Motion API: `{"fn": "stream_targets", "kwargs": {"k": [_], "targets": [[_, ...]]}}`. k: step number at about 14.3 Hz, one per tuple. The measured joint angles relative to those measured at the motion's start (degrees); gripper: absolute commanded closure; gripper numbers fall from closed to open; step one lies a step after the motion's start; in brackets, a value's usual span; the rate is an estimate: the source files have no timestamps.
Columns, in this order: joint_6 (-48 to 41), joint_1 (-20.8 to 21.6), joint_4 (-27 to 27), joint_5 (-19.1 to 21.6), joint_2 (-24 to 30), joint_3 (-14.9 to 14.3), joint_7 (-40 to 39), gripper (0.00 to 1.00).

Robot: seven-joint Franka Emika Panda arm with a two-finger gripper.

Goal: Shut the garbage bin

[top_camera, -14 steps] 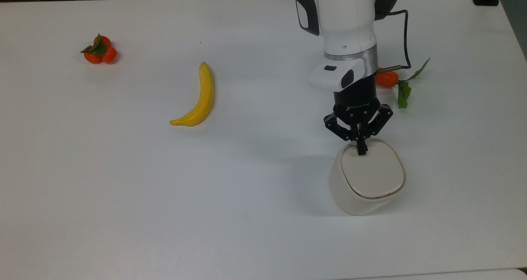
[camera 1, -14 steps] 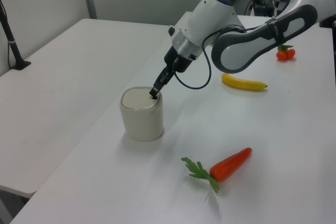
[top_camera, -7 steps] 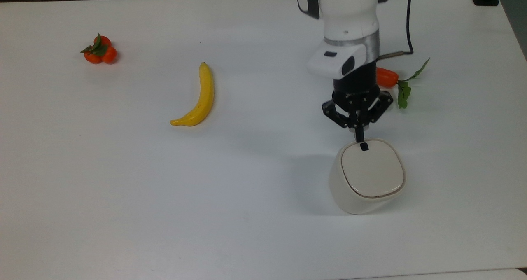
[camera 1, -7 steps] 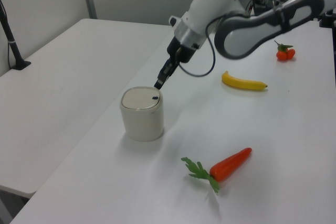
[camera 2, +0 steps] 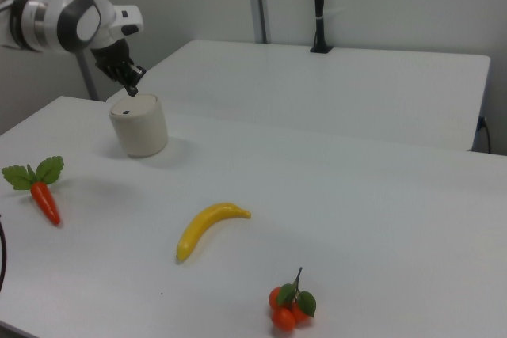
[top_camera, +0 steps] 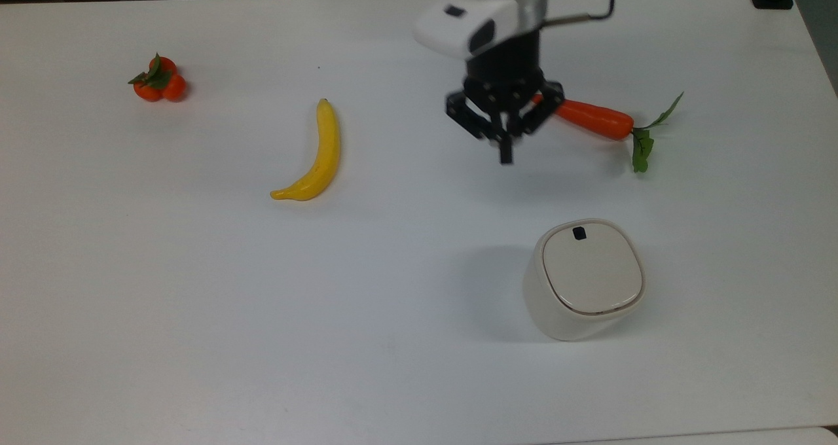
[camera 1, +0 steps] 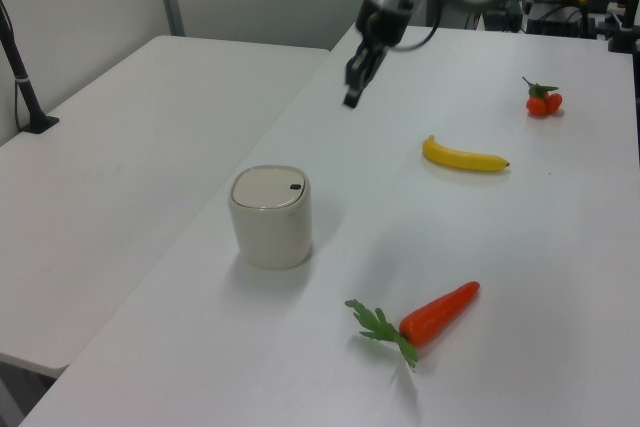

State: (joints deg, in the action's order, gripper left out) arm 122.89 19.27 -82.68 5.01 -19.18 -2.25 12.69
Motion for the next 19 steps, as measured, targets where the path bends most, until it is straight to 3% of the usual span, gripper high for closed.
{"fn": "stream_targets", "kwargs": {"k": [2, 4, 5, 7, 12, 17, 19], "targets": [[-6.9, -2.2, 0.0, 0.0, 3.3, 0.0, -1.1, 0.98], [-14.5, -5.3, 0.0, 0.0, 6.8, -0.1, -2.9, 0.75], [-18.3, -6.6, 0.0, 0.0, 8.2, -0.1, -3.7, 0.41], [-26.8, -9.3, 0.0, 0.0, 11.4, -0.1, -5.6, 0.0], [-36.3, -11.8, -0.2, -0.7, 15.3, -0.1, -5.9, 0.0], [-36.3, -12.8, -4.5, -0.7, 21.5, -0.1, -6.0, 0.0], [-32.4, -12.8, -6.5, -0.7, 22.2, -0.1, -6.0, 0.0]]}}
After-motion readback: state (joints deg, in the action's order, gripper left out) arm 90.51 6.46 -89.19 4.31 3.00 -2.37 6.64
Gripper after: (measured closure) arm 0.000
